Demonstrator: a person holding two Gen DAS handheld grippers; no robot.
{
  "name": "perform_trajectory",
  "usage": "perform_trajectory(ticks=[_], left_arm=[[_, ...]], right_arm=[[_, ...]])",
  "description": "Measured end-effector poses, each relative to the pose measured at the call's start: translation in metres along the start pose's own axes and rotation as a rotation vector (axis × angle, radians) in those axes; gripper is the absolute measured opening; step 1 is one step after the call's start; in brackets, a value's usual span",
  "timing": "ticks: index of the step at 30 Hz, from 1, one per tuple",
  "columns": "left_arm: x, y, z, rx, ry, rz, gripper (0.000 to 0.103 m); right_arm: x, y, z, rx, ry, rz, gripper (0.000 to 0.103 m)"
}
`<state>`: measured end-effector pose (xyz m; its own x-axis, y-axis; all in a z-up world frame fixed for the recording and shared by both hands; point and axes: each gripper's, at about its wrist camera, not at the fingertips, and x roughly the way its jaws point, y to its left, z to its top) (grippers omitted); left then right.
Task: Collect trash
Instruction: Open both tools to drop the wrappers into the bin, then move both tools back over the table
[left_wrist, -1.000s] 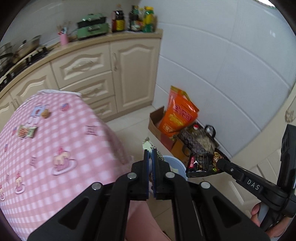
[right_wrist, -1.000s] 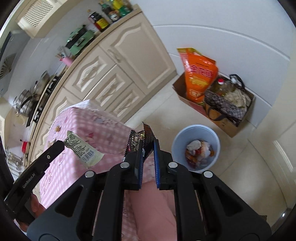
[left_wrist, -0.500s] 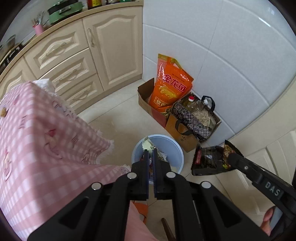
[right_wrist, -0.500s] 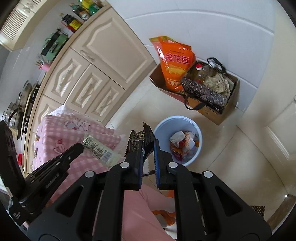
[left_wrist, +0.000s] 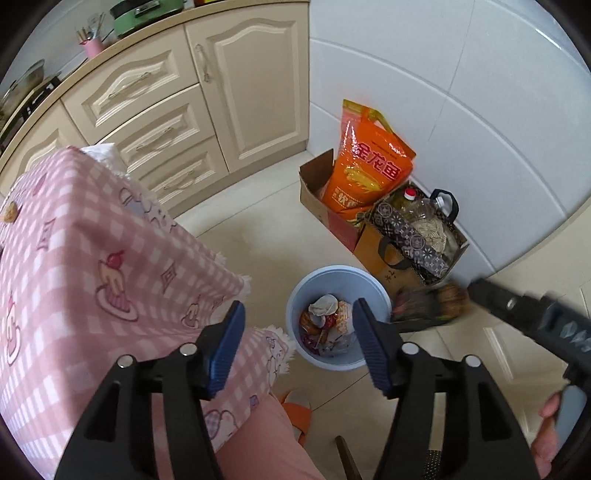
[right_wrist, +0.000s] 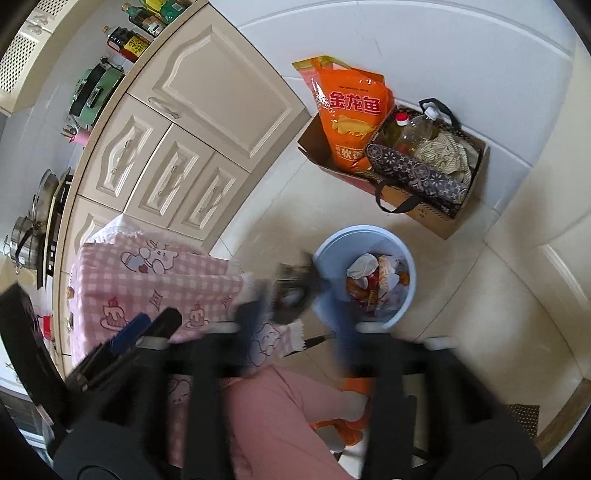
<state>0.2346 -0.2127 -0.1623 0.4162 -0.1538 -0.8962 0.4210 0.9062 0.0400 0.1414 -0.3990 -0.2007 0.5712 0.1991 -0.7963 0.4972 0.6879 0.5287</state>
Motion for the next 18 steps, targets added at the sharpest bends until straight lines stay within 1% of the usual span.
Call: perform_trajectory(ticks=[1,3,10,14,18], left_arm=[[-0.001,0.002,-0.001,-0.004,-0.003,0.010,0.062],[-0.004,0.007,-0.002,-0.012,-0.004,0.020,0.064],[-0.008,0.011,-0.010,-0.021,0.008,0.004,0.065],[-0.016,0.010,-0.014,-0.008,-0.008,0.003,0.065],[-0.026,0.010,-0.019,-0.006,-0.024,-0.015,0.065]], right_arm=[[-0.003,0.002,0.000,0.005,-0.032,0.016,0.070],[-0.005,0.006,0.000,-0.010,-0.042,0.001,0.070],[-0.008,0.013,-0.008,-0.041,-0.025,-0.005,0.070],[-0.013,0.012,-0.014,-0.035,-0.023,-0.006,0.070],[-0.017,0.011,-0.021,-0.032,-0.019,-0.017,0.070]])
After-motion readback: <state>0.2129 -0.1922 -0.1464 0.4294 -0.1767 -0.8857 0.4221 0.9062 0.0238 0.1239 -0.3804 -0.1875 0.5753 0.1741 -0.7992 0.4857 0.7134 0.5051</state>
